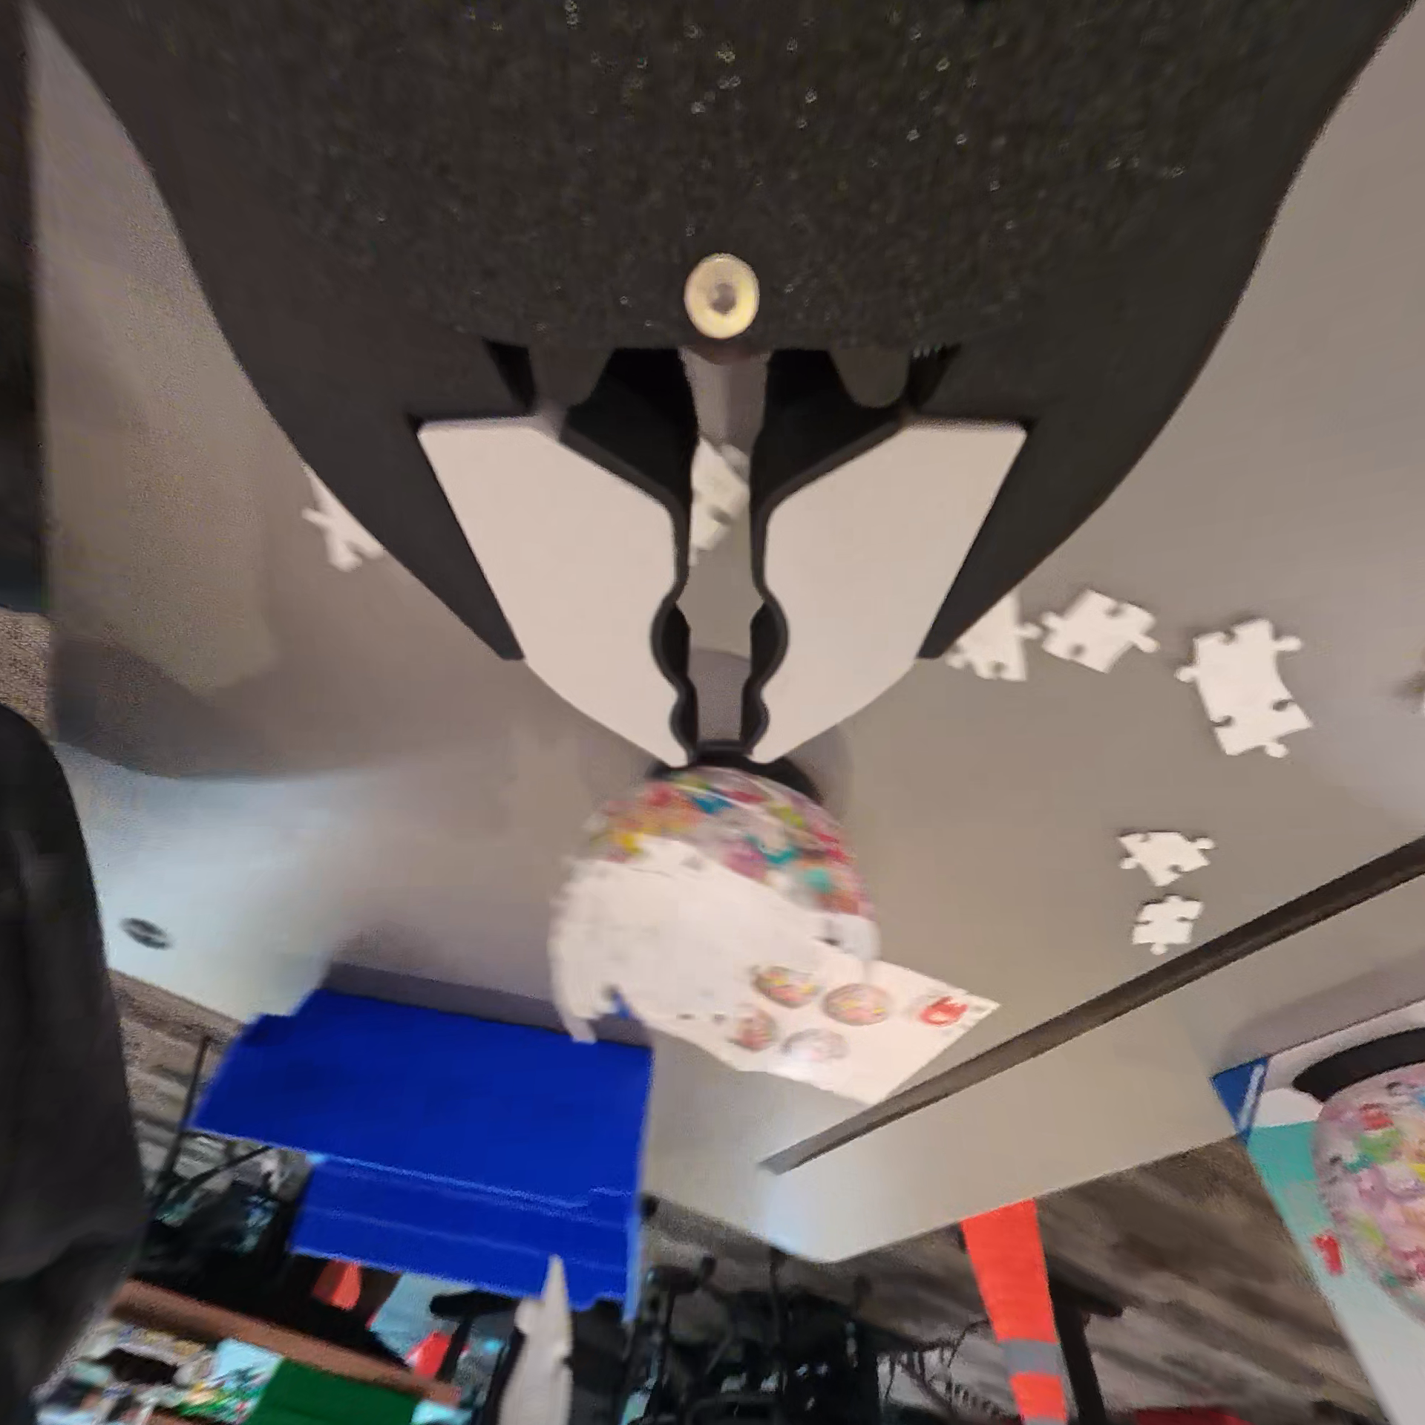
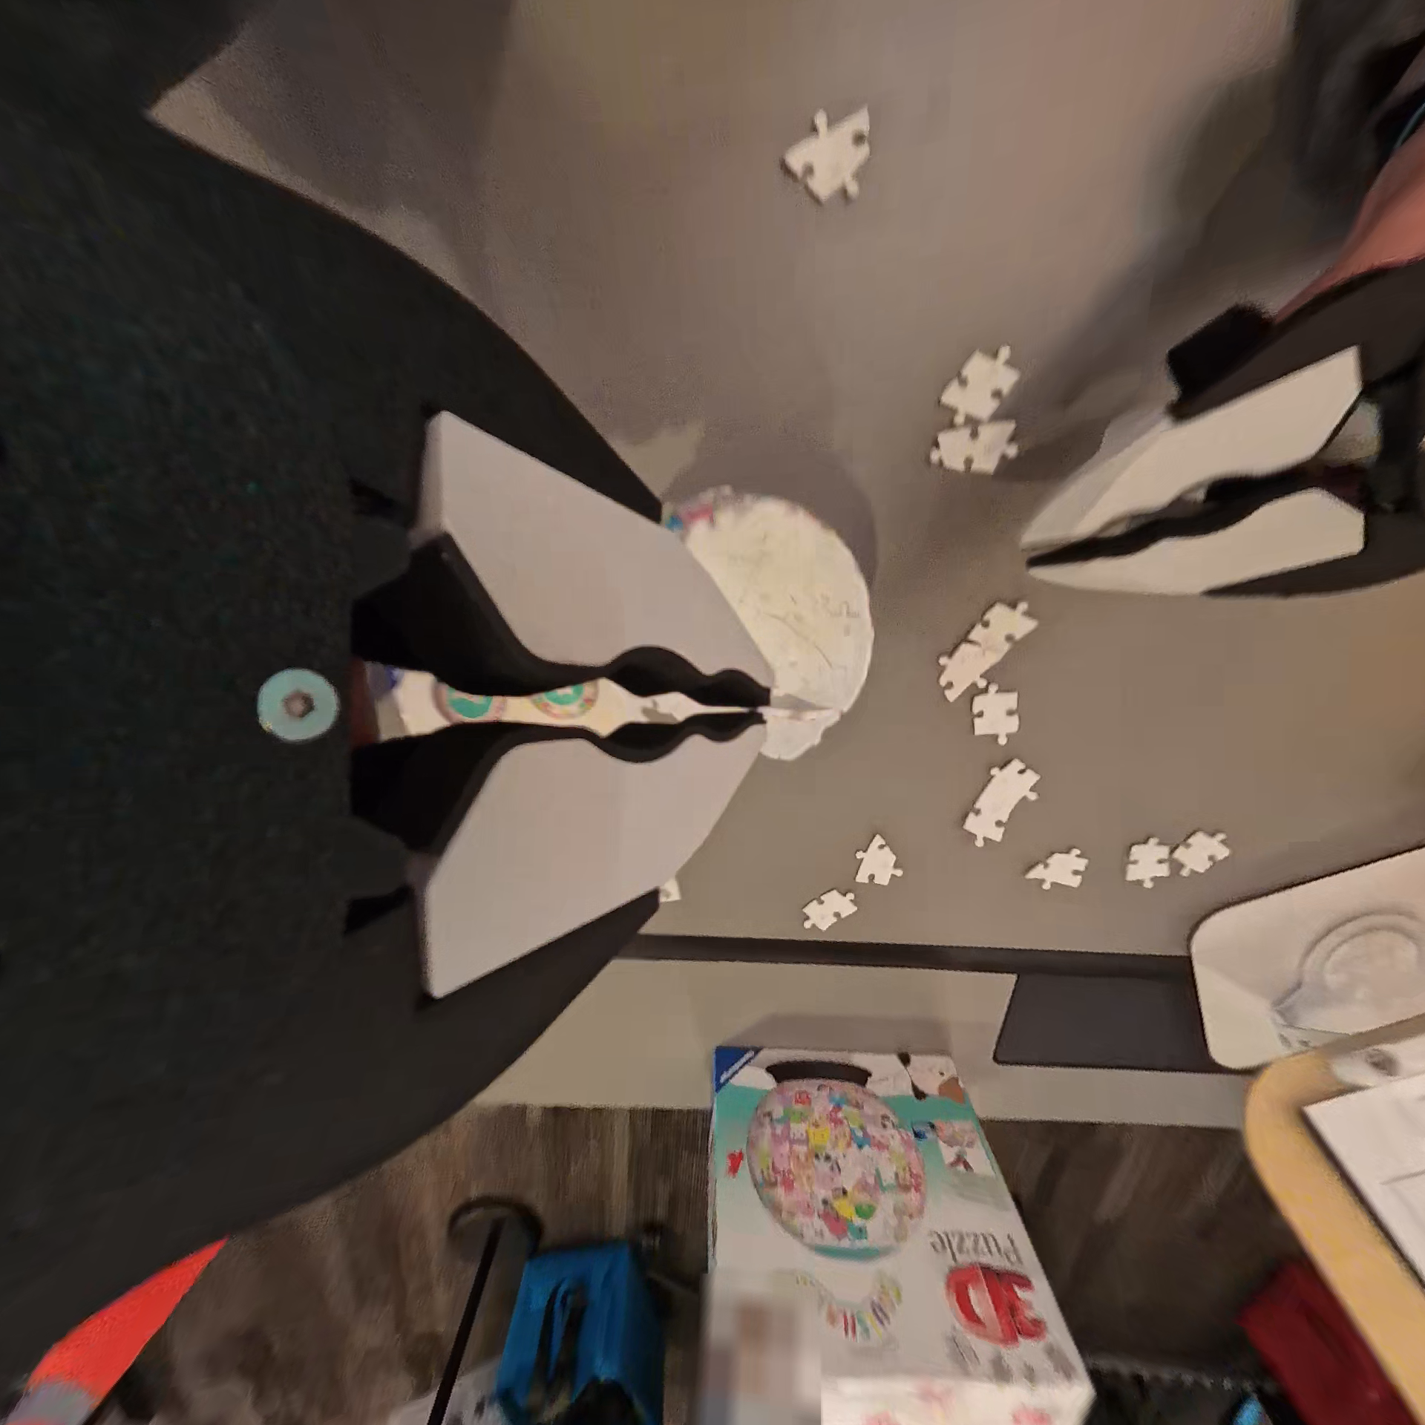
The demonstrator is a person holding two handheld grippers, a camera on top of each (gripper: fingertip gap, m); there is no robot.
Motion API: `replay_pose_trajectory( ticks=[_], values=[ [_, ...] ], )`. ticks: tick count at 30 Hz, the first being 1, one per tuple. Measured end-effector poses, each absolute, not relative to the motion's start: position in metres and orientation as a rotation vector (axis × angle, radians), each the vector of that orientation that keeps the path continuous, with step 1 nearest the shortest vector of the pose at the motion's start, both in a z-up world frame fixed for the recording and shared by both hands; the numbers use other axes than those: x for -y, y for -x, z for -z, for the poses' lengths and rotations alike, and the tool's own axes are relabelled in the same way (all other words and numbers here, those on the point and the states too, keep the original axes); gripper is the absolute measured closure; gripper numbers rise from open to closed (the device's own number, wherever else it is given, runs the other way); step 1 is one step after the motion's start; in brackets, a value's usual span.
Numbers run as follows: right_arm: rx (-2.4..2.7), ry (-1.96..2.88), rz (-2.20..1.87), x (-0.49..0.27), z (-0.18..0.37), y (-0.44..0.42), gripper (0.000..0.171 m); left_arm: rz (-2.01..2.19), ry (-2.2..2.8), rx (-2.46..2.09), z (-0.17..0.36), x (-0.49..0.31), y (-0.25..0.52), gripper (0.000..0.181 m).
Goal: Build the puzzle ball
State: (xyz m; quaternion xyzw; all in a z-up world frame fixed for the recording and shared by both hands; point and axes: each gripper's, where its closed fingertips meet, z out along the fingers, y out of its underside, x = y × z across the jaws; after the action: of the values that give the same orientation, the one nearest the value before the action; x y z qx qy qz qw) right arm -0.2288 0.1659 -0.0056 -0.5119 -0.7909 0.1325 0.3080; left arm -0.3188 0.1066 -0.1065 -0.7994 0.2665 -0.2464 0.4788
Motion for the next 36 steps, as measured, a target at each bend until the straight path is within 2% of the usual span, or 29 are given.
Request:
replay_pose_trajectory(
  ticks=[2,6,11,19,36],
  values=[
    [2.096,1.386,-0.455,-0.195,0.033,0.242,0.17,0.654,2.013,-0.652,0.122,-0.155,0.325,0.181],
    [2.03,1.367,-0.701,-0.23,0.078,0.256,0.17,0.825,2.091,-0.741,0.159,-0.229,0.313,0.181],
    [1.978,1.391,-0.879,-0.251,0.107,0.252,0.17,0.939,1.996,-0.913,0.172,-0.272,0.29,0.181],
    [2.101,1.3,-0.81,-0.238,0.124,0.254,0.17,0.961,1.9,-0.996,0.164,-0.267,0.276,0.181],
    [2.17,1.205,-0.758,-0.235,0.142,0.253,0.17,0.878,2.058,-1.123,0.192,-0.262,0.259,0.181]
  ],
)
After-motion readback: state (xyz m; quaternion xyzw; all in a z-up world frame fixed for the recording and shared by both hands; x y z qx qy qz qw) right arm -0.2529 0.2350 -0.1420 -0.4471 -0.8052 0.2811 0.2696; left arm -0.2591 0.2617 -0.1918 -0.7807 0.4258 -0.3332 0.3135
